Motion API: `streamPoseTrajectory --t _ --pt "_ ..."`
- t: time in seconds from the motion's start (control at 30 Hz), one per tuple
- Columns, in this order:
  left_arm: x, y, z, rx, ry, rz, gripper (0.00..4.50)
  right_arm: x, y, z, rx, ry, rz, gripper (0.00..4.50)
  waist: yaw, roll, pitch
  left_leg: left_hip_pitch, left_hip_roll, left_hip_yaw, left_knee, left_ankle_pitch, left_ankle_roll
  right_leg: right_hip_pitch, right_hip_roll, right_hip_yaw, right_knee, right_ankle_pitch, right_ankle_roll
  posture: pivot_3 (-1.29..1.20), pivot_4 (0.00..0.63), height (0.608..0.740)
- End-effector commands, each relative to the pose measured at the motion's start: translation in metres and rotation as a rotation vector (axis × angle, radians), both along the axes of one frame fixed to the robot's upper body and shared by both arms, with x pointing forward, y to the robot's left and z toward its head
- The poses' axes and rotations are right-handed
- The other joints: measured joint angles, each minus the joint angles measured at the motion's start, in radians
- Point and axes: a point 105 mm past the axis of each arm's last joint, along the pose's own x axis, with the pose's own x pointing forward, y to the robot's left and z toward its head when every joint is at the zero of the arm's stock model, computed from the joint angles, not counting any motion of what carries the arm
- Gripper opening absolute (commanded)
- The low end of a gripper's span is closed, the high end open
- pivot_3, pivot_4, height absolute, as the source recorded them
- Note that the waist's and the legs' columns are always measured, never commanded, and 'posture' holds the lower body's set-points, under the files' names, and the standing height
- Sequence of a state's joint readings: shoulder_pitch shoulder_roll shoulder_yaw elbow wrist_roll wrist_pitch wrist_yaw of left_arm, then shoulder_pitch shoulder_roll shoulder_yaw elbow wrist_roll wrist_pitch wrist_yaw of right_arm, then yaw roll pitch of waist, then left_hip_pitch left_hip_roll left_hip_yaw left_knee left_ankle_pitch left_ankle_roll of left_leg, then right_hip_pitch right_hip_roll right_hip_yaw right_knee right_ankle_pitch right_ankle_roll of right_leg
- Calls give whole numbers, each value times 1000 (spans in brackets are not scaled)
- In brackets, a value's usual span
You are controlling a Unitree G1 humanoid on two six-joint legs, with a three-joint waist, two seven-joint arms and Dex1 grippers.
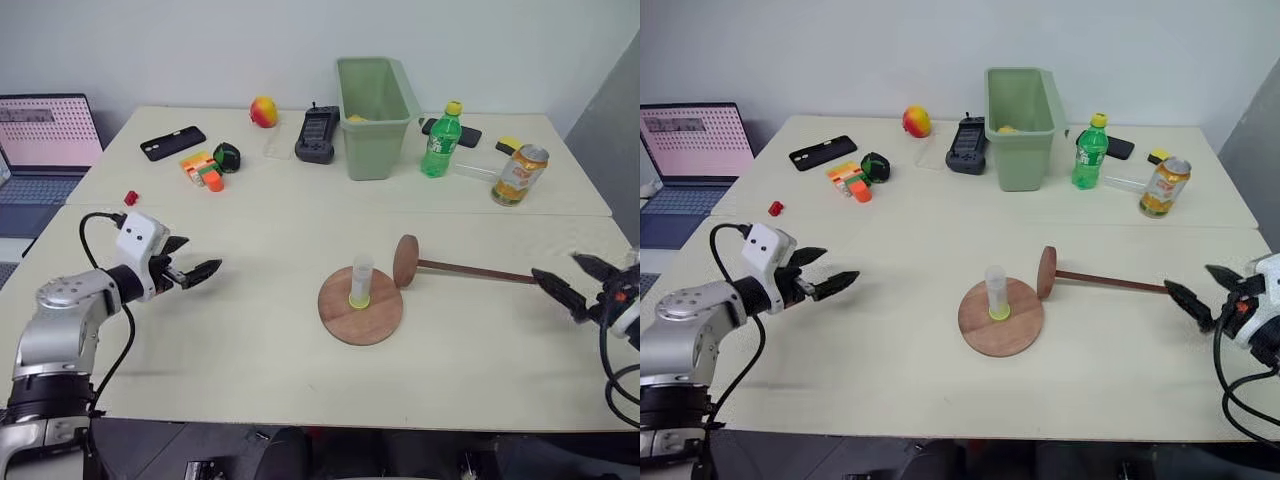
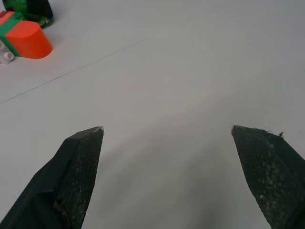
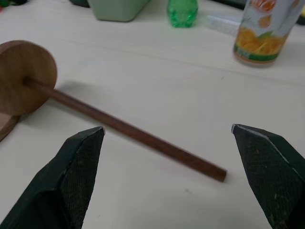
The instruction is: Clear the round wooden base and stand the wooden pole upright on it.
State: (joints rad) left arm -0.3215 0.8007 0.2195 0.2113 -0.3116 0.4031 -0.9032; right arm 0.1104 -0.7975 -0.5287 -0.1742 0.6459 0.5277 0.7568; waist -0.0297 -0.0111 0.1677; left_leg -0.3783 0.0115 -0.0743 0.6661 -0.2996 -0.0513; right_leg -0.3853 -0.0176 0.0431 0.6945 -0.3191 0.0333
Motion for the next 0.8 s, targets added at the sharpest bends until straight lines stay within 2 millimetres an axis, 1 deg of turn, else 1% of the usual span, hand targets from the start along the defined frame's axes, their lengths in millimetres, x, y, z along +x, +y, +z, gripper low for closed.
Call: streamPoseTrajectory --t 0.03,0.17,0.3,0.37,0.47,0.6,0.7,0.73,0.8 --pt "7 -1 12 0 -51 -1 4500 0 0 12 -22 -33 15 4477 0 0 0 0 0 0 0 0 0 0 0 0 0 0 0 0 150 740" --pt "9 -9 20 -29 -79 -39 4500 -2 6 12 -50 -48 42 4477 0 0 0 0 0 0 1 0 0 0 0 -1 0 0 0 0 150 740" --pt "4 -26 31 -41 -91 -150 4500 -8 16 11 -79 -54 101 4477 0 0 0 -1 0 0 0 0 0 0 0 -1 0 0 0 0 150 740" --pt "1 -37 40 -68 -108 -204 4500 -8 20 14 -72 -64 108 4477 0 0 0 -1 0 0 1 0 0 0 0 0 0 0 0 0 150 740" --pt "-11 -68 50 -74 -115 -360 4500 -16 42 20 -47 -69 187 4477 0 0 0 -1 0 -1 2 0 0 0 0 -1 1 0 0 0 150 740" --pt "-25 -99 54 -69 -73 -497 4500 -36 73 24 -22 -50 313 4477 1 0 0 -2 0 -2 1 0 0 0 0 0 0 0 0 0 150 740" --pt "-45 -131 52 -35 -73 -676 4500 -53 103 24 -5 -33 425 4477 1 0 0 -2 0 -2 2 0 0 0 0 0 0 0 0 0 150 740" --pt "-51 -139 51 -35 -66 -724 4500 -55 110 25 0 -39 439 4477 1 0 0 -2 0 -2 2 0 0 0 0 0 0 0 0 0 150 740" --pt "-55 -150 49 -35 -69 -782 4500 -58 119 27 14 -48 459 4477 1 0 0 -2 0 -2 2 0 0 0 1 0 0 0 0 0 150 740"
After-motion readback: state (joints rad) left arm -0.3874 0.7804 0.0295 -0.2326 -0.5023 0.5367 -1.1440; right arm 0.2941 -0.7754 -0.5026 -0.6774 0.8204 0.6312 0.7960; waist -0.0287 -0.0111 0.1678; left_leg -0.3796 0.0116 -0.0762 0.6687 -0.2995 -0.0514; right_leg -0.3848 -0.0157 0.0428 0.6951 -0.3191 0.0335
